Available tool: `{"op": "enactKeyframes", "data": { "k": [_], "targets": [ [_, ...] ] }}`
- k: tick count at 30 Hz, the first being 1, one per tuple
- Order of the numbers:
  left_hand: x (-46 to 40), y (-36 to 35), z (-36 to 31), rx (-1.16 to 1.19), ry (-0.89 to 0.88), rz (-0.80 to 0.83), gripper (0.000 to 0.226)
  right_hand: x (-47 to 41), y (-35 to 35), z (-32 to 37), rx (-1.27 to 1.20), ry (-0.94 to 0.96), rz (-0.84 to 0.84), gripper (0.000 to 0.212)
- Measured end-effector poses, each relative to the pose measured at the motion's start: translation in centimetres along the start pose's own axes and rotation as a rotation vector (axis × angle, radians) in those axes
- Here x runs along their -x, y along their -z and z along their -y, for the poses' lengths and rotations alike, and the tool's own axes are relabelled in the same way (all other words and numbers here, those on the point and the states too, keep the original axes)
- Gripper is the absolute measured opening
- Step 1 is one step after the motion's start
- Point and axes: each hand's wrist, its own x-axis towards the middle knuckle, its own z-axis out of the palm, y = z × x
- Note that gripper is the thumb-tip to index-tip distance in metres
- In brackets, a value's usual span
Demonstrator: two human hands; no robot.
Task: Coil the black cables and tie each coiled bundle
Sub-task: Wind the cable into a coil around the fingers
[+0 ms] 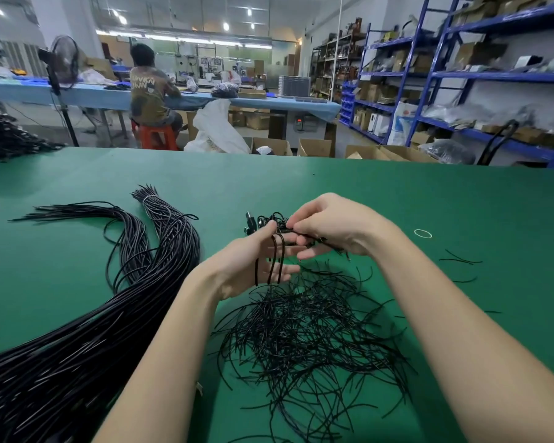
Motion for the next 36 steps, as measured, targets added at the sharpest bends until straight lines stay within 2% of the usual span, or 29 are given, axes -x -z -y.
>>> {"op": "enactKeyframes", "data": {
  "k": [4,7,11,15,18,21,24,27,30,32,34,35,36],
  "targets": [
    [-0.1,0.0,-0.2,0.074,-0.043,-0.017,0.060,1.0,-0.8,-2.5,-0.201,0.090,-0.051,0.008],
    [-0.1,0.3,-0.2,0.155,-0.041,0.013,0.060,1.5,-1.0,-4.2,-0.322,0.101,-0.026,0.006],
    [0.0,0.7,-0.4,0.232,-0.034,0.074,0.058,1.8,-1.1,-6.0,-0.294,0.085,-0.046,0.009],
    [-0.1,0.3,-0.3,0.271,-0.049,0.095,0.054,1.9,-2.6,-7.2,-0.195,0.133,-0.306,0.004],
    [-0.3,-0.3,-0.3,0.177,-0.076,0.020,0.042,1.8,-4.2,-8.0,-0.034,0.195,-0.521,0.004],
    [-0.7,-0.6,0.3,0.091,-0.112,-0.072,0.029,1.9,-5.6,-8.6,0.088,0.229,-0.646,0.004],
    [-1.1,-0.7,0.9,0.066,-0.096,-0.124,0.026,1.7,-5.5,-9.5,0.047,0.275,-0.576,0.012],
    [-1.1,-1.1,1.0,0.058,-0.094,-0.117,0.026,1.9,-4.4,-9.9,-0.048,0.236,-0.473,0.006],
    [-1.2,-1.0,1.2,0.086,-0.096,-0.043,0.024,2.0,-3.4,-9.3,-0.073,0.277,-0.652,0.008],
    [-1.1,-1.5,1.3,0.026,-0.108,-0.007,0.028,2.1,-2.8,-8.3,0.002,0.358,-0.678,0.025],
    [-0.9,-2.0,1.6,-0.126,-0.102,0.012,0.025,2.1,-2.8,-7.2,0.100,0.379,-0.530,0.048],
    [-0.5,-2.5,1.5,-0.187,-0.098,0.045,0.021,2.0,-2.9,-7.0,0.128,0.363,-0.450,0.051],
    [-0.5,-2.6,1.7,-0.226,-0.097,0.084,0.033,2.0,-3.0,-6.8,0.141,0.344,-0.384,0.044]
  ]
}}
